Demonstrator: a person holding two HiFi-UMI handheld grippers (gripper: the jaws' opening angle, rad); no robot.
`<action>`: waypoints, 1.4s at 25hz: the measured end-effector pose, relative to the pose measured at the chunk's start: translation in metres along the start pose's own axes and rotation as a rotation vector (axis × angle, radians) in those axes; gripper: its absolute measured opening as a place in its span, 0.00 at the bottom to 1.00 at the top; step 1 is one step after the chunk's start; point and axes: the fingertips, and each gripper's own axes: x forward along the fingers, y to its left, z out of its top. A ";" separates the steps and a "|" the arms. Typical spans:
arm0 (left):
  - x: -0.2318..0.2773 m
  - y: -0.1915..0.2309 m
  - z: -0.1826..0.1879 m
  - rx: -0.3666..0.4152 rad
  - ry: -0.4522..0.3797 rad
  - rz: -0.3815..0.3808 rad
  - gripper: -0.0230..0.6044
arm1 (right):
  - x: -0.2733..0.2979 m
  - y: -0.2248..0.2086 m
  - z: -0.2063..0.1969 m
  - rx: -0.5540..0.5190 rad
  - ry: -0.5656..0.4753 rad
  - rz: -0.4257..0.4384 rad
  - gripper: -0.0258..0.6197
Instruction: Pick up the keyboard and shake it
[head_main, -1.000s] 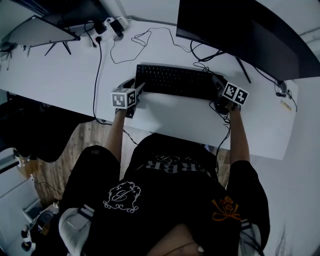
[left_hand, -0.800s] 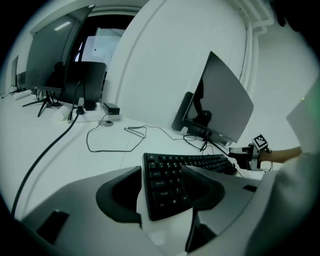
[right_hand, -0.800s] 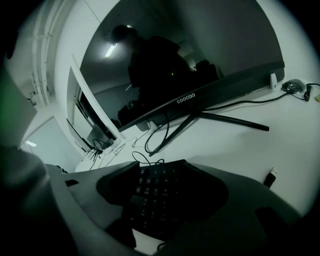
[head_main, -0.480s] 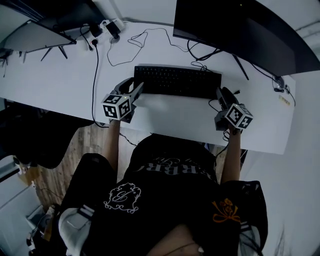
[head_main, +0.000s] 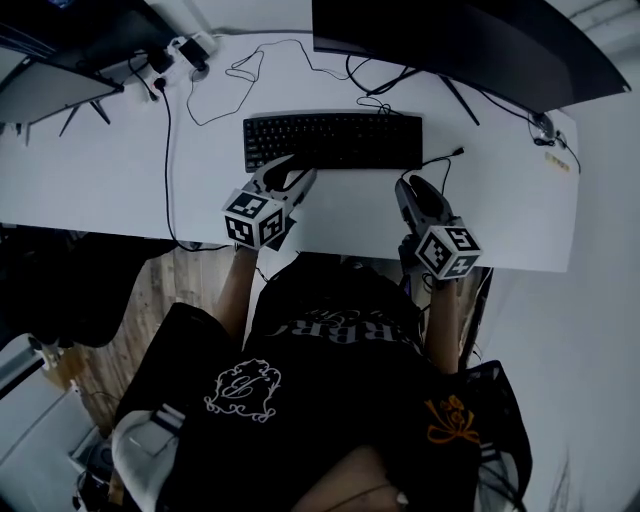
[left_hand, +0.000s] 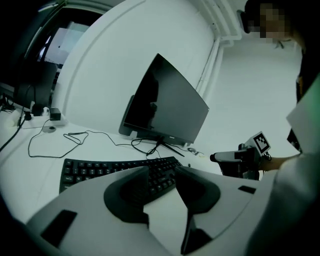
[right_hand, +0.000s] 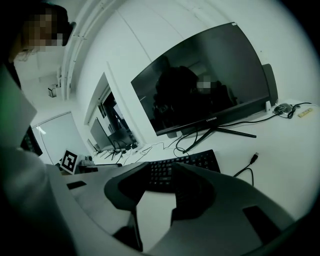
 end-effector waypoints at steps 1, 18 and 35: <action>0.001 -0.009 -0.003 0.010 0.006 -0.010 0.31 | -0.005 0.004 -0.003 -0.007 0.002 -0.002 0.26; -0.034 -0.172 -0.034 0.097 -0.015 -0.091 0.13 | -0.146 0.038 -0.038 0.003 -0.117 0.014 0.09; -0.115 -0.287 -0.081 0.145 -0.063 -0.117 0.11 | -0.243 0.100 -0.087 -0.065 -0.169 0.152 0.06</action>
